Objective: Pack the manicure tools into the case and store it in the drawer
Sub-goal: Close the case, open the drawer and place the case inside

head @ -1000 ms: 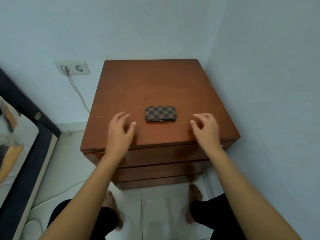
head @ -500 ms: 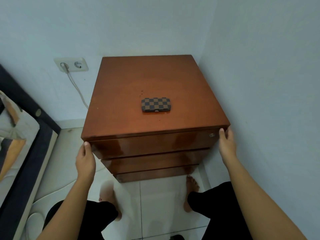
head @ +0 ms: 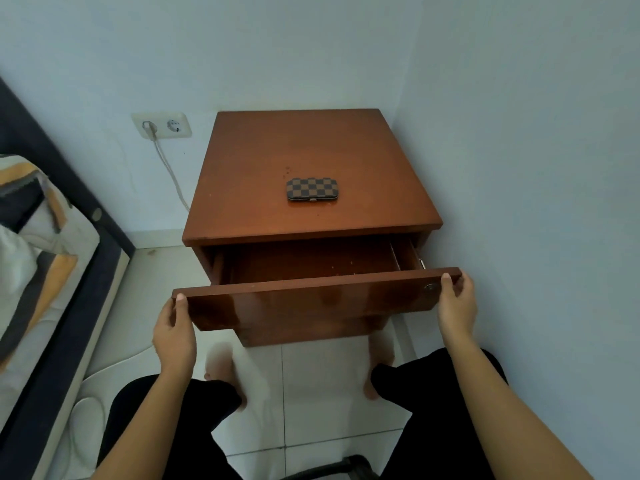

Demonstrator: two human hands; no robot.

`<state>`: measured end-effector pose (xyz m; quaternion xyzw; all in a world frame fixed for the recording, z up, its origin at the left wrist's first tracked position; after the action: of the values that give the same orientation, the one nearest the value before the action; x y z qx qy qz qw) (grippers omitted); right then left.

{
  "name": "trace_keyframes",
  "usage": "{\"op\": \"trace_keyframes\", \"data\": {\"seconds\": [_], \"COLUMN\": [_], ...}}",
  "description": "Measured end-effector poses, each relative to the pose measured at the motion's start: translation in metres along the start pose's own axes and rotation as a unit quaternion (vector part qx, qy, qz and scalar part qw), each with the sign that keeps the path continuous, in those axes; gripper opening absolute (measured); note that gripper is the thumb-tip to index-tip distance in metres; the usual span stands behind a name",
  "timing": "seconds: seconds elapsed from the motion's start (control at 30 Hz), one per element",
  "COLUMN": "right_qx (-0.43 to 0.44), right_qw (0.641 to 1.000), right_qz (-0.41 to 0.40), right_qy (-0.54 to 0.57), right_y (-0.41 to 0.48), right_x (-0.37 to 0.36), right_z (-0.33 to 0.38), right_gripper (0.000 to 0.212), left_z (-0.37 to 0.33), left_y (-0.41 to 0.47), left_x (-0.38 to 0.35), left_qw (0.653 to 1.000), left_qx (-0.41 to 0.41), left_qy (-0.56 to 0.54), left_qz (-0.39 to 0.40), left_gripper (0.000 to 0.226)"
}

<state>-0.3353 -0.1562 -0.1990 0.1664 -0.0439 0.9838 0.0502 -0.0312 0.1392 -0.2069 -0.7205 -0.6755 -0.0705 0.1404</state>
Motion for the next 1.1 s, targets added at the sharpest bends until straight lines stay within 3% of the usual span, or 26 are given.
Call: {"op": "trace_keyframes", "data": {"seconds": [0.37,0.57,0.67,0.77,0.97,1.1], "right_qx": [0.018,0.125,0.211,0.285,0.411,0.424], "right_qw": [1.0,0.983,0.96,0.931,0.832,0.784], "right_qz": [0.005,0.035,0.057,0.112,0.288,0.354], "right_qy": [0.001,-0.13,-0.173,-0.2,-0.237,-0.283], "right_y": [-0.023,0.009,0.02,0.022,0.015,0.021], "right_x": [0.04,0.021,-0.01,-0.061,-0.183,-0.233], "right_z": [-0.012,0.025,0.062,0.097,0.146,0.157], "right_gripper": [0.035,0.04,0.042,0.045,0.053,0.066], "left_z": [0.022,-0.047,-0.086,-0.105,-0.108,-0.097], "left_y": [-0.022,0.011,0.033,0.055,0.09,0.103], "left_x": [0.032,0.001,-0.032,-0.077,-0.138,-0.149], "left_qw": [1.0,0.981,0.956,0.922,0.855,0.817], "left_qx": [-0.018,-0.161,-0.257,-0.298,-0.334,-0.335], "left_qy": [0.01,0.108,0.135,0.221,0.356,0.436], "left_qz": [-0.012,-0.01,0.042,0.114,0.174,0.174], "left_gripper": [0.044,0.042,0.044,0.052,0.063,0.066]}}
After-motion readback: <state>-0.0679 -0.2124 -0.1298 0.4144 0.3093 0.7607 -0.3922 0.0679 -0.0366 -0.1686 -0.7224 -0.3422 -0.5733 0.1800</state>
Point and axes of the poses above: each hand's wrist, its own y-axis towards the middle knuckle, its own x-axis out of the back of the hand, z = x × y, the point moved 3 cm from there along y, towards the middle knuckle, and after that the axes turned 5 degrees about -z, right-handed, at the moved point
